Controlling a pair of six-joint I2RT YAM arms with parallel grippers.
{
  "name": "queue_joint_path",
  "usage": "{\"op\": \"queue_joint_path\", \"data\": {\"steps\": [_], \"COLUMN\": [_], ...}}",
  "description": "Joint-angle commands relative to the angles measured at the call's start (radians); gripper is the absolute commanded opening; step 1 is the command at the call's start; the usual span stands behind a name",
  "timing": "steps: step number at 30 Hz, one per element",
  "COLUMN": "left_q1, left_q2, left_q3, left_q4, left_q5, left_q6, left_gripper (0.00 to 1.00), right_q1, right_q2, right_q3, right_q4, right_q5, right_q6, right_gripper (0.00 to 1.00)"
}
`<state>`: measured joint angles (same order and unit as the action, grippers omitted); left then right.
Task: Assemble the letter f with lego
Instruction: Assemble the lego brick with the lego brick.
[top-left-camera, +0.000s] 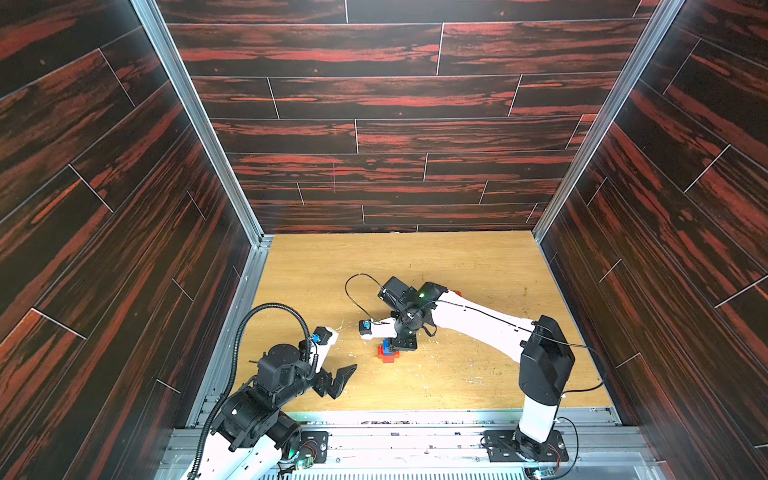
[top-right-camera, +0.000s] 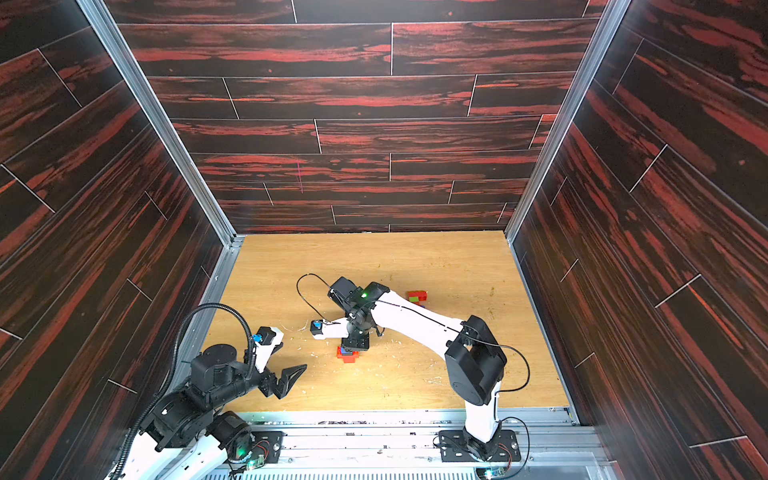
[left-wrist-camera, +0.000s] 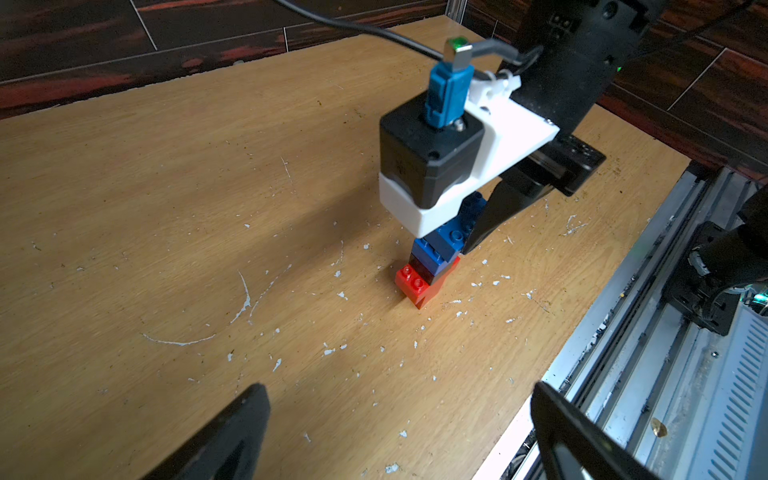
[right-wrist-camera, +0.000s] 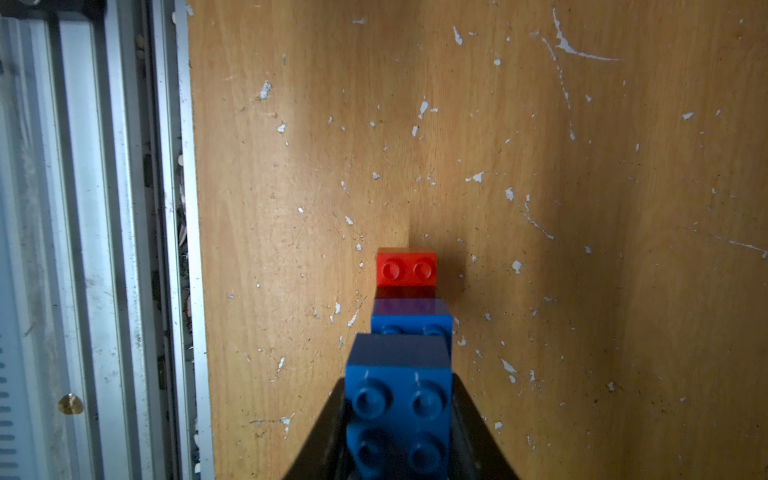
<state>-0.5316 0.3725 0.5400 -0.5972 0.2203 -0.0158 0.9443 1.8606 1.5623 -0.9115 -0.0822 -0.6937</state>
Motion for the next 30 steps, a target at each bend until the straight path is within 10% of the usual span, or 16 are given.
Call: {"op": "queue_joint_path", "data": {"steps": [1,30], "left_q1": [-0.005,-0.005], "left_q2": [-0.002,-0.003], "left_q3": [-0.008,-0.008], "left_q4": [0.010,0.010], "left_q5": [0.008,0.001], "left_q6": [0.003,0.001], "left_gripper": [1.00,1.00], "right_q1": [0.008,0.008], "right_q2": [0.010,0.032], "right_q3": [0.019,0.027], "right_q4": [-0.010,-0.031], "right_q5": [-0.012,-0.029], "right_q6": [-0.009,-0.029], "right_gripper": [0.23,0.23]}}
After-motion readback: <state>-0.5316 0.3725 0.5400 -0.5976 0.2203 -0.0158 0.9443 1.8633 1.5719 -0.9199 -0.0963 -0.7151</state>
